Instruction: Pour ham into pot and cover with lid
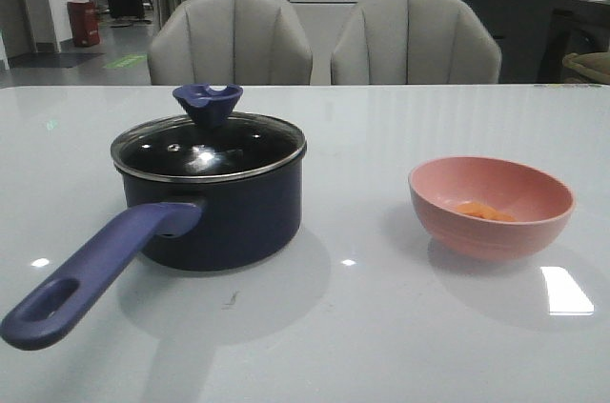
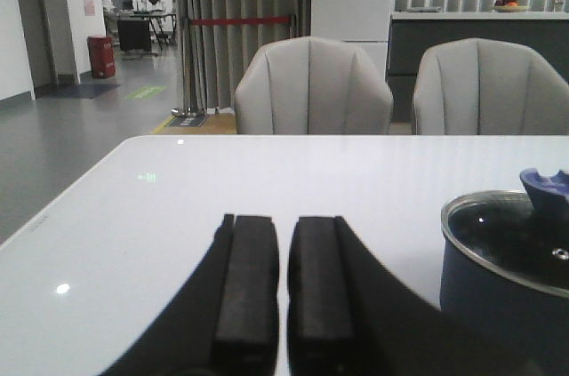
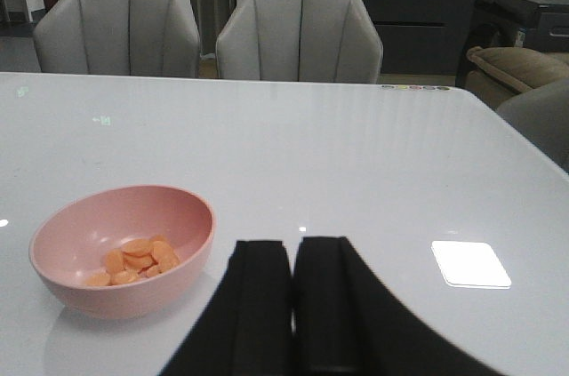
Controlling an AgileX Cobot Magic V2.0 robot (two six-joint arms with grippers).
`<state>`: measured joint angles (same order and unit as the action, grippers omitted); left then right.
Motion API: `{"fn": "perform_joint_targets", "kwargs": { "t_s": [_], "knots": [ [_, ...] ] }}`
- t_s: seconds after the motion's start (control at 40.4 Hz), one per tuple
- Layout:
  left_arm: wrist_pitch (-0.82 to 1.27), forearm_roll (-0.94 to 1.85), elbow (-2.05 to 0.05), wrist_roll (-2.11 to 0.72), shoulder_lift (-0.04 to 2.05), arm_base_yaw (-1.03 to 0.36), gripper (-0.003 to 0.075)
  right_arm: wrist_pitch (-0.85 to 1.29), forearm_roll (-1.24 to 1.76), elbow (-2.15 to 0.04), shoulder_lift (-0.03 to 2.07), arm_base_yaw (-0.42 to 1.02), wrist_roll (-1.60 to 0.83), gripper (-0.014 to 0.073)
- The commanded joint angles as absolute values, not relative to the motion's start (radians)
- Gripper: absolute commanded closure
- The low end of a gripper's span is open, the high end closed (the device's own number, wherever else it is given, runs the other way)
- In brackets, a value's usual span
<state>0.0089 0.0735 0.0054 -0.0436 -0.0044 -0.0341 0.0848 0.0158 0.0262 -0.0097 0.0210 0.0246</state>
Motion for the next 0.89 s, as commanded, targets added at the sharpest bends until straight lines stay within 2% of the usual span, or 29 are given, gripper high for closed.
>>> {"fn": "perform_joint_targets", "kwargs": {
  "t_s": [0.0, 0.124, 0.223, 0.322, 0.594, 0.867],
  "knots": [
    [-0.166, 0.073, 0.026, -0.033, -0.022, -0.032, 0.0589, 0.0, 0.011, 0.022, -0.03, 0.015, 0.026, 0.0437],
    [-0.318, 0.049, 0.018, -0.033, -0.022, -0.032, 0.0589, 0.0, 0.011, 0.022, -0.03, 0.015, 0.026, 0.0437],
    [-0.32, 0.048, -0.033, -0.033, -0.015, -0.032, 0.0589, 0.0, 0.011, 0.022, -0.031, 0.015, 0.026, 0.0437],
    [-0.256, 0.048, -0.115, -0.033, 0.029, -0.032, 0.0589, 0.0, 0.011, 0.022, -0.031, 0.015, 0.026, 0.0437],
    [0.12, 0.06, -0.406, -0.033, 0.282, -0.032, 0.0589, 0.0, 0.011, 0.022, -0.031, 0.015, 0.026, 0.0437],
    [0.15, 0.094, -0.433, -0.033, 0.425, -0.032, 0.0589, 0.0, 0.011, 0.022, -0.031, 0.015, 0.026, 0.0437]
  ]
}}
